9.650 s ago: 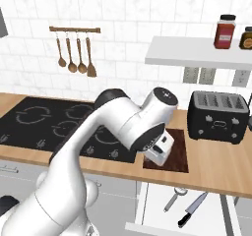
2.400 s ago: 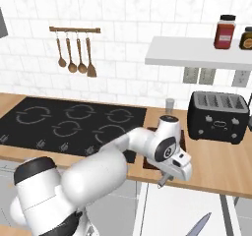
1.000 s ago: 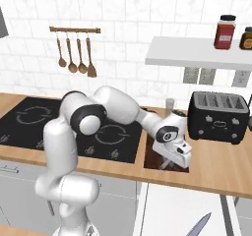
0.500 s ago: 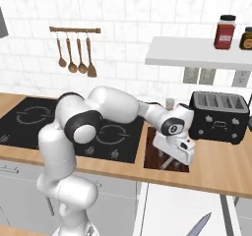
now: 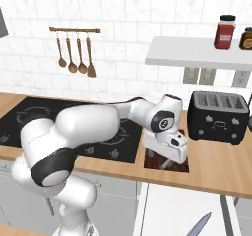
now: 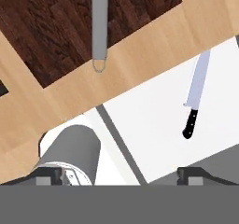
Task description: Place the appropriate cutting tool for cutting the potato skin on the cutting board.
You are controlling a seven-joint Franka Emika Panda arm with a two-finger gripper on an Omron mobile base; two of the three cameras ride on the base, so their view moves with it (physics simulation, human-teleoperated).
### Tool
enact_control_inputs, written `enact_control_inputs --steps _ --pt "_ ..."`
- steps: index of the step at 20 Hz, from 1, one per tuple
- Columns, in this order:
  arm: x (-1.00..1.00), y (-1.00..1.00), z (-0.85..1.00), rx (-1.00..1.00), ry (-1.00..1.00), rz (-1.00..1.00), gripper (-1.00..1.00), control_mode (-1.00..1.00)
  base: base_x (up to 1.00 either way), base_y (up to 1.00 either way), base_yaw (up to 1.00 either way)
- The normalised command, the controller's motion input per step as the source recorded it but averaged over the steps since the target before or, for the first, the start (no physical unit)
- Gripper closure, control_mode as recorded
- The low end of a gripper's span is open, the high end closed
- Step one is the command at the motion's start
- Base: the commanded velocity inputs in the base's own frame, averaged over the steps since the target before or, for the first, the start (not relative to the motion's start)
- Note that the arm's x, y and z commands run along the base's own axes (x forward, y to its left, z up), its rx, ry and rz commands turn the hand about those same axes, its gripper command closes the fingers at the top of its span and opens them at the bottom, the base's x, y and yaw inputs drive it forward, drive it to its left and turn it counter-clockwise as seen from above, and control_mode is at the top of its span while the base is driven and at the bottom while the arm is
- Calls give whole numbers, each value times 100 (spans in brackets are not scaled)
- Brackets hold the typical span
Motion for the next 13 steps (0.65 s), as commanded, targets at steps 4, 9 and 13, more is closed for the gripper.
enact_control_inputs --steps 4,9,13 --pt "-54 99 50 -23 0 15 -100 -100 0 0 0" --pt "-34 100 44 -22 -1 21 -100 -100 0 0 0" --pt "-26 100 42 -24 0 25 -100 -100 0 0 0"
